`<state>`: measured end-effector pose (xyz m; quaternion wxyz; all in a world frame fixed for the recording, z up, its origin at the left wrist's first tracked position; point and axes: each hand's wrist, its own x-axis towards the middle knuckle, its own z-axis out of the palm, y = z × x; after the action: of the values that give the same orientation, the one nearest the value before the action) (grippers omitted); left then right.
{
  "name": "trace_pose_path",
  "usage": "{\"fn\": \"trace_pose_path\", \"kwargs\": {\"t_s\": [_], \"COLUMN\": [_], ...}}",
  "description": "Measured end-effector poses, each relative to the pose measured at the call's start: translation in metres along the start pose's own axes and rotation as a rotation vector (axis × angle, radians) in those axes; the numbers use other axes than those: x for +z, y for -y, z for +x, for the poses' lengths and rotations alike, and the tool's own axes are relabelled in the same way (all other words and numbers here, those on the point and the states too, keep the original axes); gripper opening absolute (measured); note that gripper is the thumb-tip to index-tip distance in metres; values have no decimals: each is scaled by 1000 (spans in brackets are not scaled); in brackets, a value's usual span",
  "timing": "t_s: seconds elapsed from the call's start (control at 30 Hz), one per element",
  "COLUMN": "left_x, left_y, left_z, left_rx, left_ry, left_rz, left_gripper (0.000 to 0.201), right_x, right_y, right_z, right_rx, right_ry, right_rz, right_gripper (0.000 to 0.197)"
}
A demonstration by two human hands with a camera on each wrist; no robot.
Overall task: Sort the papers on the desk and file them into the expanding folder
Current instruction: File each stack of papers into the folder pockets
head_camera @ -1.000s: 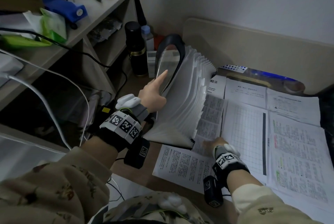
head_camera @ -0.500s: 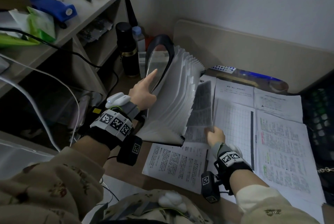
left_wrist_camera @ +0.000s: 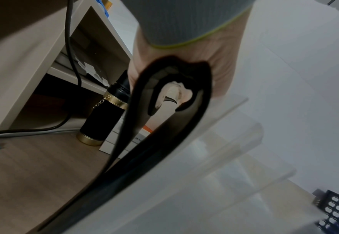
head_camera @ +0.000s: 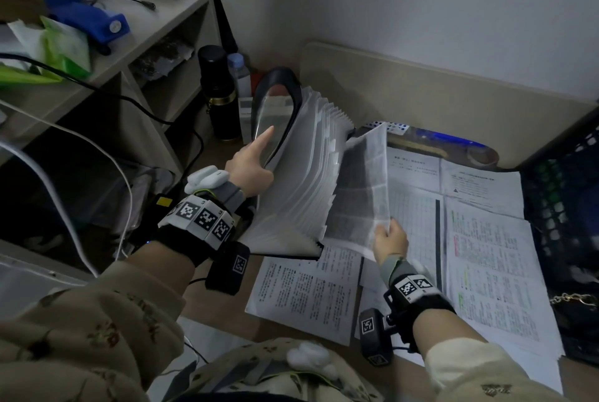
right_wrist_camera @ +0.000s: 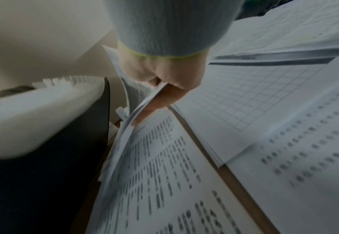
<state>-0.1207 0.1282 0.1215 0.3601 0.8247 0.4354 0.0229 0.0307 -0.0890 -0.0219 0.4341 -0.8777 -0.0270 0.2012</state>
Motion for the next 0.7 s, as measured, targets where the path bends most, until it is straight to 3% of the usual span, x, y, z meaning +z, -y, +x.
{"fn": "trace_pose_path", "kwargs": {"t_s": [0.13,0.3,0.6,0.7], "left_x": [8,21,56,68], "left_y": [-6,-8,-21,-24], "left_z": [-2,1,1,0], "left_rx": [19,29,23,44], "left_ry": [5,12,51,54], "left_rz": [35,87,163,176], "left_gripper": [92,94,85,83], "right_x": [-25,-39,-57,-60], "right_y": [7,-7,-38,-42], "right_z": [3,5,9,6], "right_rx": [37,102,362,459], "right_ry": [-154,-165,193,316], "right_rz": [60,59,-129,-96], "right_gripper": [42,48,55,38]}}
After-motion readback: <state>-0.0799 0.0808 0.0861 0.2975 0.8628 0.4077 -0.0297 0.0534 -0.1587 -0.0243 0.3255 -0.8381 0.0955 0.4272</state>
